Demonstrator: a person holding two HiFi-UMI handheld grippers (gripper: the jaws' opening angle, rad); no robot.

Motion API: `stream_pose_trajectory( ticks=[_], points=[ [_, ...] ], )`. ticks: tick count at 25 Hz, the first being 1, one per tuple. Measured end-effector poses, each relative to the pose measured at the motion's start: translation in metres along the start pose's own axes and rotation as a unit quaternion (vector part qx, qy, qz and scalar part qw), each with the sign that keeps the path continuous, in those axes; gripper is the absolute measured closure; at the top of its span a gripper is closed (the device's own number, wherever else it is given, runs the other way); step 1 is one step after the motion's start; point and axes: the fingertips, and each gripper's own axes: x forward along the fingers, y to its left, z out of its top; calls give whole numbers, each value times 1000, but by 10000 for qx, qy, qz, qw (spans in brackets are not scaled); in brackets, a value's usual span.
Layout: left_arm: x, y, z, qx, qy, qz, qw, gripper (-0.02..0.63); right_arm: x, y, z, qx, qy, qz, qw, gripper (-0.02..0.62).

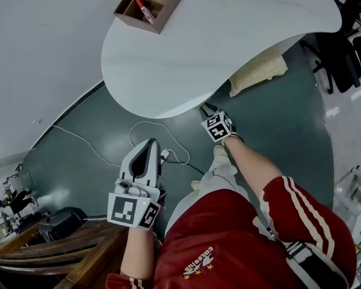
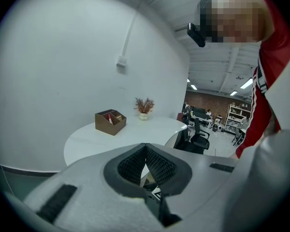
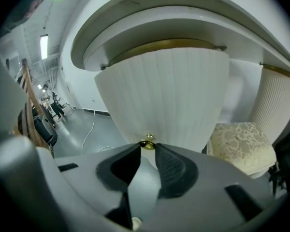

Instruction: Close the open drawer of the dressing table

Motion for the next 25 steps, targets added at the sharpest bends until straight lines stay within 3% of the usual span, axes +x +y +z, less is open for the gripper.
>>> stream_pose_trajectory(
  ticks=[18, 25],
  points=[
    [-16, 22, -12, -5, 61, 404, 9992, 606, 31, -15, 39, -185, -249, -111, 9995, 499],
    [-23, 37, -15, -77, 28, 547, 9985, 606, 31, -14, 39, 75, -226, -185, 9995, 486]
  ],
)
